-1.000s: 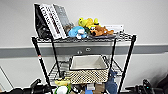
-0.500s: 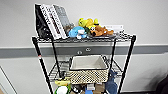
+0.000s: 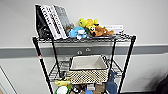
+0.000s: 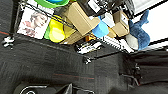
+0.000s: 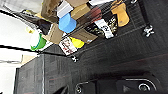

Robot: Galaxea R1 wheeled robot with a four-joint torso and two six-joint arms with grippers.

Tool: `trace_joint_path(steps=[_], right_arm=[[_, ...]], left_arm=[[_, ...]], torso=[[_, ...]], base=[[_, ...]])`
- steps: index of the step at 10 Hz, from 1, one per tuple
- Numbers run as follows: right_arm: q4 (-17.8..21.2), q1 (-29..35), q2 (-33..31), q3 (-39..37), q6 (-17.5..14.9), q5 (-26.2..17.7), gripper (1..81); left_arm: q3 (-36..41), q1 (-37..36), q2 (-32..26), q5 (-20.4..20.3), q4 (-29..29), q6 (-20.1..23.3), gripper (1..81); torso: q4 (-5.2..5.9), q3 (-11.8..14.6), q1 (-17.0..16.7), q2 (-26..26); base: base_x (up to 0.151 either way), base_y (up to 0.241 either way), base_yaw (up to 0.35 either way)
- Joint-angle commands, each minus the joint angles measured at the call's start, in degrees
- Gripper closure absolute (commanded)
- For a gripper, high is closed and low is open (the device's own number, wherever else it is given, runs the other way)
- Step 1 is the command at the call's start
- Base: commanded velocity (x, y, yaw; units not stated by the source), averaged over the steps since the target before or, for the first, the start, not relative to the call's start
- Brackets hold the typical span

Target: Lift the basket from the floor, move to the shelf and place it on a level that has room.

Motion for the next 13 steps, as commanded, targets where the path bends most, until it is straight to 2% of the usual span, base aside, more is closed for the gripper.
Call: trace_joint_path(steps=[1,2,7,13], right_arm=[[-0.2,-2.2,5.8,-8.0,-3.1,-2.2,1.0],[-0.2,-4.0,7.9,-11.2,-3.9,-2.4,1.0],[-0.2,-9.8,15.9,-21.9,-7.7,-2.6,1.0],[-3.0,-15.2,27.3,-36.8,-9.6,-2.6,1.0]], left_arm=[[-5.8,1.9,4.7,0.4,3.7,0.4,1.0],[-8.2,3.6,6.3,-0.7,4.7,0.4,1.0],[-20.1,9.6,16.1,-0.7,7.0,0.4,1.0],[-35.8,14.9,26.9,-0.6,10.5,0.4,1.0]], torso=[[0.00,0.0,0.0,0.0],[0.00,0.0,0.0,0.0],[0.00,0.0,0.0,0.0],[0.00,0.1,-0.1,-0.1]], base=[[0.000,0.000,0.000],[0.000,0.000,0.000],[0.000,0.000,0.000],[0.000,0.000,0.000]])
